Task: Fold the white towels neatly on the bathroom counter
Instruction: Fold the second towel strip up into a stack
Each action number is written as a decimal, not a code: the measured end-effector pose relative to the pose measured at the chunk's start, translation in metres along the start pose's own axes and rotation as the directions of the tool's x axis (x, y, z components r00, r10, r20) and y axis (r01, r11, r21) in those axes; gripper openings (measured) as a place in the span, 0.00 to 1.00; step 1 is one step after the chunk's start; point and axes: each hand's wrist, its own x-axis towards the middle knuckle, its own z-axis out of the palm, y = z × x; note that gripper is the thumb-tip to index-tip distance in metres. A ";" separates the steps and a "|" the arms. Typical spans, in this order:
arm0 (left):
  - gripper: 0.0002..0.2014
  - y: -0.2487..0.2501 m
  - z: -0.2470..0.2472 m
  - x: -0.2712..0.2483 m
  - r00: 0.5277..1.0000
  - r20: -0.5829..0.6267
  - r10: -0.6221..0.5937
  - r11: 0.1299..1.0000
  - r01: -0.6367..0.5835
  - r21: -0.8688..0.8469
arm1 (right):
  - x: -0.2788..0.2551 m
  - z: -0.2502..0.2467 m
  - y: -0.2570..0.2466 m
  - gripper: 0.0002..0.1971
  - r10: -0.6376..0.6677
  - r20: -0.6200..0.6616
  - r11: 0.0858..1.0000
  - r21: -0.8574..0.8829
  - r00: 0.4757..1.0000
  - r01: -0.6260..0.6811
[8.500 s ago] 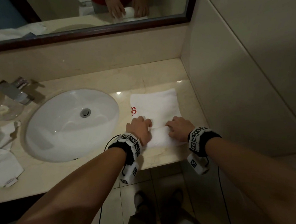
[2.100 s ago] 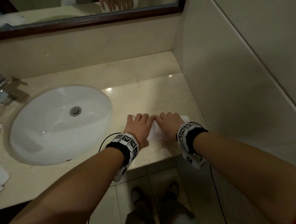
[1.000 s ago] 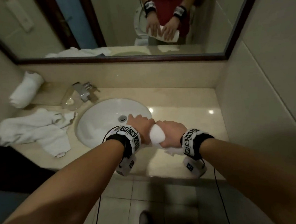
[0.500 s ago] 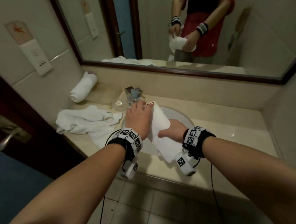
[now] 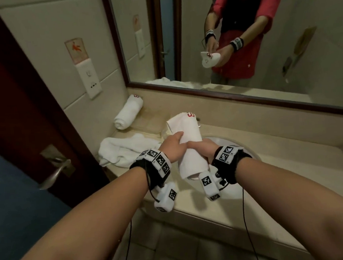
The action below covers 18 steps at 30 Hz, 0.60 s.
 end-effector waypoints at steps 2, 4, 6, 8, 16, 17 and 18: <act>0.35 -0.008 -0.003 0.012 0.998 0.018 -0.058 0.994 0.059 -0.091 | 0.011 0.011 -0.006 0.22 0.016 0.013 1.000 0.024 1.000 -0.017; 0.36 -0.018 -0.007 0.027 0.995 0.029 -0.093 0.984 0.096 -0.151 | 0.022 0.018 -0.011 0.21 0.024 0.031 0.999 0.035 0.999 -0.025; 0.39 -0.017 -0.020 0.036 0.993 0.034 -0.110 0.968 0.115 -0.224 | 0.037 0.025 -0.018 0.20 0.024 0.051 0.999 0.048 0.998 -0.027; 0.44 -0.013 -0.034 0.046 0.989 0.023 -0.149 0.949 0.149 -0.277 | 0.056 0.031 -0.029 0.22 0.038 0.070 0.999 0.026 0.997 -0.040; 0.40 -0.023 -0.073 0.119 0.966 0.011 -0.258 0.944 0.255 -0.210 | 0.130 0.039 -0.077 0.23 0.107 0.145 0.994 -0.039 0.984 -0.102; 0.40 -0.023 -0.077 0.129 0.965 0.003 -0.261 0.946 0.257 -0.198 | 0.139 0.039 -0.083 0.25 0.114 0.153 0.993 -0.041 0.982 -0.109; 0.41 -0.024 -0.081 0.137 0.966 -0.002 -0.258 0.950 0.254 -0.183 | 0.146 0.040 -0.087 0.27 0.125 0.162 0.992 -0.040 0.979 -0.121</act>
